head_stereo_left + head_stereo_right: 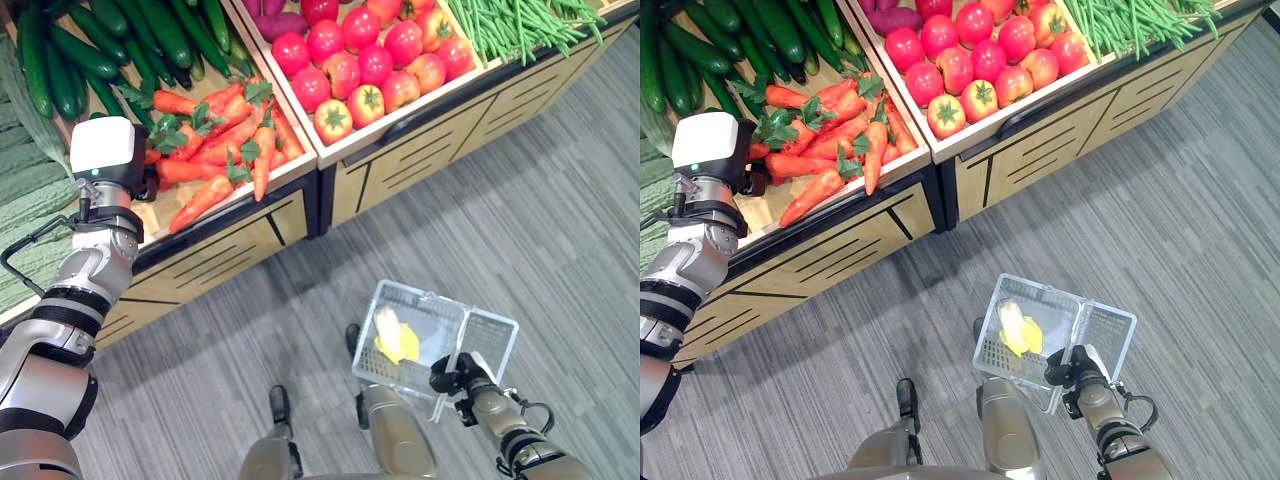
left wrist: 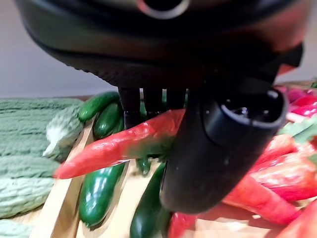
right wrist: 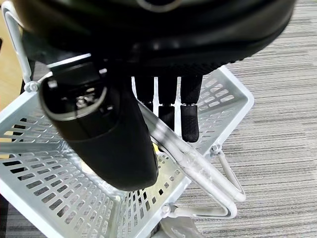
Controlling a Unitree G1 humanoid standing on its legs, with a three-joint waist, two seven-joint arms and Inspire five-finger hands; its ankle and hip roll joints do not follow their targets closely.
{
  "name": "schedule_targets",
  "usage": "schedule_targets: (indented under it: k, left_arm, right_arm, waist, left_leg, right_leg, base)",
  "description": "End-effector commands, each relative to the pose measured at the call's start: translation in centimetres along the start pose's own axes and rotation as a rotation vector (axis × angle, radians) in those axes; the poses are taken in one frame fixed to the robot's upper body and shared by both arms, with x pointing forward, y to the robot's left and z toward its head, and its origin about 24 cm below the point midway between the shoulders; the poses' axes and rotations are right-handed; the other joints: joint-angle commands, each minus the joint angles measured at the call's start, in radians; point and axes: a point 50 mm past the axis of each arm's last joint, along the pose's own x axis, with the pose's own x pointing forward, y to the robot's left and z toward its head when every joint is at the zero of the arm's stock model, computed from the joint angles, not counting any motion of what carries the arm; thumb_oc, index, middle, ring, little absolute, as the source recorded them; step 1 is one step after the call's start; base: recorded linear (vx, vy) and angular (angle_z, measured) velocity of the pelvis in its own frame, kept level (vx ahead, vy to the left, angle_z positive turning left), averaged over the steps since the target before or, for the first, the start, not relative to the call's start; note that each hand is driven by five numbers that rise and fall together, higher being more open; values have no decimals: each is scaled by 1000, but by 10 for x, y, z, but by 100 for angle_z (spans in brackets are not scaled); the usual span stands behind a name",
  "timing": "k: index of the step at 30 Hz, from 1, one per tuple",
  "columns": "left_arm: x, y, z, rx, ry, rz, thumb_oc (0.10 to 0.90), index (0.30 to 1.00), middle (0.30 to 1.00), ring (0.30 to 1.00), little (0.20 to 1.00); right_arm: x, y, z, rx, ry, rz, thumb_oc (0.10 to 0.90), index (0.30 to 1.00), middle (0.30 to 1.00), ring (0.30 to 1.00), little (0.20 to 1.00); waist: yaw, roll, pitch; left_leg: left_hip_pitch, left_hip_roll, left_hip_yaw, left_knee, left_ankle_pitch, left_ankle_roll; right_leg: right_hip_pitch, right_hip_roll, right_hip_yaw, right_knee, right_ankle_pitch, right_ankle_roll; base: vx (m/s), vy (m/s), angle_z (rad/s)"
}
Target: Get the vegetables into the basket
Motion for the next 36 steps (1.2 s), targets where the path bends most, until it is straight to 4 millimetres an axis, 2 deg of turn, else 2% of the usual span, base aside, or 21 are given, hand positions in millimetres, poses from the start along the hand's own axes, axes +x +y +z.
schedule_targets:
  k: [1,12,16,23,27,31,36]
  left_arm:
    - [6,37,-24,58,38,147,400,300,300,300,300]
    - [6,45,-22,50,21,168,400,300,300,300,300]
    - [1,57,-13,37,-37,238,400,300,300,300,300]
    - [-5,66,-9,61,-91,262,400,300,300,300,300]
    - [-17,72,-6,71,-155,267,400,300,300,300,300]
    - [-28,71,-7,57,-178,251,400,300,300,300,300]
    - [-56,69,-4,29,-242,215,400,300,300,300,300]
  right_arm:
    - [-20,19,-70,-128,209,93,400,300,300,300,300]
    - [-22,20,-76,-133,232,95,400,300,300,300,300]
    - [-25,19,-83,-146,256,96,400,300,300,300,300]
    - [-28,20,-90,-166,287,110,400,300,300,300,300]
    - [-31,22,-97,-162,314,128,400,300,300,300,300]
    - [-34,24,-102,-160,336,141,400,300,300,300,300]
    - [-37,30,-109,-151,364,171,400,300,300,300,300]
  waist:
    - [-11,16,-84]
    - [-3,0,-83]
    - [10,-12,-107]
    - [23,-21,-141]
    - [33,-22,-178]
    - [39,-21,-200]
    - [52,-27,-242]
  left_leg:
    - [-32,9,-69,3,29,-8]
    - [-47,-1,-78,5,34,-1]
    - [-11,1,-83,11,16,2]
    - [44,7,-89,12,-4,5]
    - [94,3,-94,12,-22,10]
    - [121,-3,-97,13,-31,15]
    - [151,-22,-106,25,-37,28]
  right_leg:
    - [2,-90,19,17,-69,129]
    - [-2,-97,13,19,-59,128]
    - [42,-97,7,20,-76,124]
    - [102,-99,-4,20,-92,125]
    - [156,-101,-8,19,-107,126]
    - [191,-104,-10,21,-115,127]
    - [225,-122,-8,35,-112,129]
  base:
    - [0,0,0]
    - [-28,2,1]
    - [41,-3,1]
    - [34,4,5]
    - [45,17,5]
    - [6,18,4]
    - [-53,19,6]
